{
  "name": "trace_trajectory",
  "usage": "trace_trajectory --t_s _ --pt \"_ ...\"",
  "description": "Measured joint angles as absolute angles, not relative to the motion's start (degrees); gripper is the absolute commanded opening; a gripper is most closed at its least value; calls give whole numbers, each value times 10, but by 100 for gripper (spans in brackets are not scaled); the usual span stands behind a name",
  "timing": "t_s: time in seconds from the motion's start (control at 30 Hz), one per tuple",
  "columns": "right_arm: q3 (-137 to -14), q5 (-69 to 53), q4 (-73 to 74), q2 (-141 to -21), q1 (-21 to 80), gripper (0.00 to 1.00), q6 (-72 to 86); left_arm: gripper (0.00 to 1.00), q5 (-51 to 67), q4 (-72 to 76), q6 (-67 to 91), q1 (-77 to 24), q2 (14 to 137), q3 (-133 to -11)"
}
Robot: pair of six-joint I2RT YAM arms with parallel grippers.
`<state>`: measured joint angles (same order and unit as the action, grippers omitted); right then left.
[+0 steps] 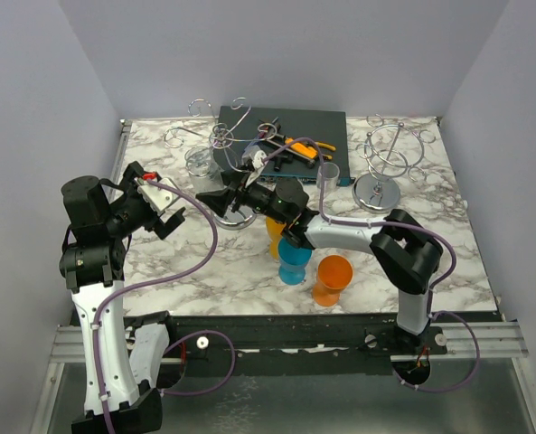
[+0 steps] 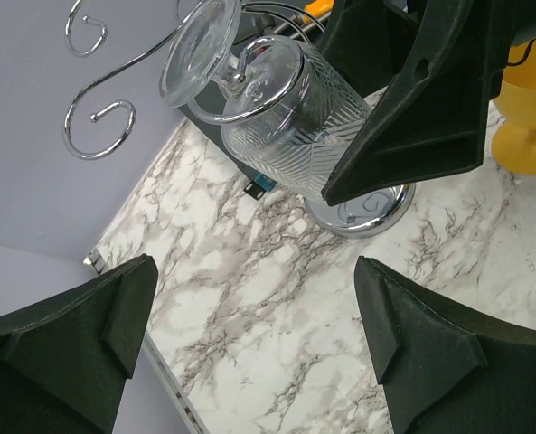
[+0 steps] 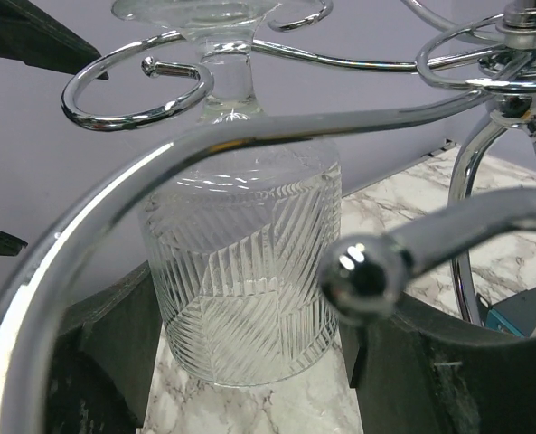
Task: Place the wine glass upside down on the wine glass rack
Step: Turn the wine glass upside down at the wine rack.
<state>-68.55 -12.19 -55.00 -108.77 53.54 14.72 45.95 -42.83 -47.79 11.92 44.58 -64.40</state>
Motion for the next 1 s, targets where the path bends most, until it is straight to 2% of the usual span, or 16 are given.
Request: trace_trajectory --t_s 1.0 --pt "-693 -194 -575 -1101 532 17 72 99 439 -427 -477 119 481 -648"
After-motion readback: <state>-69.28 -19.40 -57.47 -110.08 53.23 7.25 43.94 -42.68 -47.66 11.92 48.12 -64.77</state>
